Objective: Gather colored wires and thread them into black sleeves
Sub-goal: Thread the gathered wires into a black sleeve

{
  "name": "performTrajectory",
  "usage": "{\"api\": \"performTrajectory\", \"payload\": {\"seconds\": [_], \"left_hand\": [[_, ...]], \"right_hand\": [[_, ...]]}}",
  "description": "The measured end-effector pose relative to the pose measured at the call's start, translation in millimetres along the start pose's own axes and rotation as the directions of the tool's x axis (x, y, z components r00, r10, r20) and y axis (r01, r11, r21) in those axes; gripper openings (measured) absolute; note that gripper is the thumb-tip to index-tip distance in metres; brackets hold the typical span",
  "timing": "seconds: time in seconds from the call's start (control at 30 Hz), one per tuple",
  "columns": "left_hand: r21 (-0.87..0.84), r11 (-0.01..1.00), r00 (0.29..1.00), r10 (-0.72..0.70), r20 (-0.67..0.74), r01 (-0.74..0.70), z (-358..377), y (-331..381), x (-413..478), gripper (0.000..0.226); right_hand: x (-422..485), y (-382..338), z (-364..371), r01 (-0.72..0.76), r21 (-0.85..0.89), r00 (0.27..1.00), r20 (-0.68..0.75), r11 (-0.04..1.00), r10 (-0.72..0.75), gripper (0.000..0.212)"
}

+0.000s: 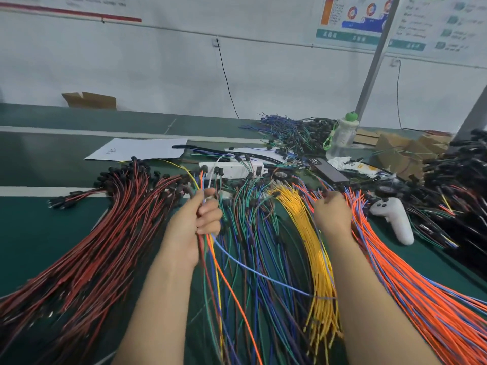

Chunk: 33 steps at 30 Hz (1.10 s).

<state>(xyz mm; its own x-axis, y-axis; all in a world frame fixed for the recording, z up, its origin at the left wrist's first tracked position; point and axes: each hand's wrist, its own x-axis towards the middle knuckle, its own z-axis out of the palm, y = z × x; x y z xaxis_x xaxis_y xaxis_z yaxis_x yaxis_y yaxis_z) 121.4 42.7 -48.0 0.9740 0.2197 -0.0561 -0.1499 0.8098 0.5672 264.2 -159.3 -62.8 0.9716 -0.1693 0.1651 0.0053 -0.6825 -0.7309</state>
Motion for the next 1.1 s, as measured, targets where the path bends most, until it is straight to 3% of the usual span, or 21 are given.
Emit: {"api": "performTrajectory", "payload": {"seconds": [0.07, 0.1, 0.13, 0.2, 0.23, 0.3, 0.37, 0.43, 0.47, 0.53, 0.6, 0.67, 0.73, 0.83, 0.9, 1.0, 1.1], "left_hand": [[0.037, 0.999, 0.999, -0.04, 0.018, 0.039, 9, 8, -1, 0.033], [0.078, 0.996, 0.999, -0.041, 0.01, 0.041, 17, 9, 0, 0.035], [0.128, 0.991, 1.0, -0.026, -0.002, 0.026, 25, 8, 1, 0.036], [0.332, 0.941, 0.997, 0.079, -0.021, -0.068, 44, 5, 5, 0.036], [0.524, 0.84, 0.985, 0.173, -0.016, -0.139, 53, 4, 6, 0.036], [0.879, 0.42, 0.933, 0.353, 0.07, -0.225, 68, 6, 10, 0.037], [0.967, 0.018, 0.898, 0.374, 0.231, -0.256, 79, 14, 12, 0.039], [0.955, -0.154, 0.911, 0.293, 0.289, -0.254, 89, 26, 14, 0.046], [0.952, -0.169, 0.923, 0.25, 0.293, -0.257, 95, 30, 15, 0.05], [0.962, -0.105, 0.946, 0.18, 0.269, -0.254, 107, 30, 15, 0.057], [0.966, 0.086, 0.965, 0.122, 0.231, -0.242, 115, 20, 8, 0.056], [0.948, 0.221, 0.973, 0.056, 0.223, -0.23, 111, 4, 2, 0.052], [0.939, 0.315, 0.976, -0.116, 0.185, -0.141, 96, -9, -7, 0.045], [0.903, 0.425, 0.925, -0.311, 0.218, -0.07, 71, -11, -20, 0.037], [0.888, 0.453, 0.923, -0.299, 0.24, -0.084, 62, -4, -21, 0.037], [0.916, 0.378, 0.94, -0.243, 0.24, -0.136, 61, 0, -17, 0.035], [0.93, 0.334, 0.947, -0.218, 0.235, -0.154, 69, -5, -10, 0.033]], "right_hand": [[4, -11, -11, 0.005, -0.008, 0.988, 0.157, 1.0, -0.004, 0.028], [-3, -22, -14, -0.003, 0.07, 0.958, 0.286, 0.998, -0.017, 0.032], [-14, -34, -18, -0.054, 0.193, 0.902, 0.43, 0.98, -0.035, 0.039], [-43, -59, -22, -0.175, 0.386, 0.717, 0.68, 0.906, -0.151, 0.057], [-59, -70, -21, -0.215, 0.425, 0.605, 0.765, 0.879, -0.222, 0.063], [-87, -85, -16, -0.299, 0.505, 0.436, 0.827, 0.81, -0.355, 0.061], [-108, -96, -13, -0.45, 0.596, 0.391, 0.801, 0.665, -0.454, 0.055], [-117, -104, -12, -0.595, 0.646, 0.413, 0.756, 0.478, -0.508, 0.051], [-117, -109, -13, -0.635, 0.665, 0.466, 0.735, 0.392, -0.493, 0.049], [-112, -118, -13, -0.592, 0.754, 0.651, 0.655, 0.284, -0.384, 0.046], [-100, -127, -19, -0.489, 0.848, 0.81, 0.528, 0.205, -0.255, 0.043], [-84, -131, -30, -0.423, 0.903, 0.89, 0.43, 0.076, -0.154, 0.045], [-65, -130, -44, -0.369, 0.928, 0.923, 0.36, -0.05, -0.137, 0.049], [-42, -118, -60, -0.306, 0.942, 0.948, 0.289, -0.135, -0.133, 0.05], [-34, -106, -65, -0.287, 0.934, 0.956, 0.266, -0.213, -0.122, 0.05], [-38, -94, -59, -0.357, 0.871, 0.93, 0.298, -0.337, -0.214, 0.046], [-57, -93, -39, -0.513, 0.821, 0.838, 0.416, -0.251, -0.353, 0.045]]}}
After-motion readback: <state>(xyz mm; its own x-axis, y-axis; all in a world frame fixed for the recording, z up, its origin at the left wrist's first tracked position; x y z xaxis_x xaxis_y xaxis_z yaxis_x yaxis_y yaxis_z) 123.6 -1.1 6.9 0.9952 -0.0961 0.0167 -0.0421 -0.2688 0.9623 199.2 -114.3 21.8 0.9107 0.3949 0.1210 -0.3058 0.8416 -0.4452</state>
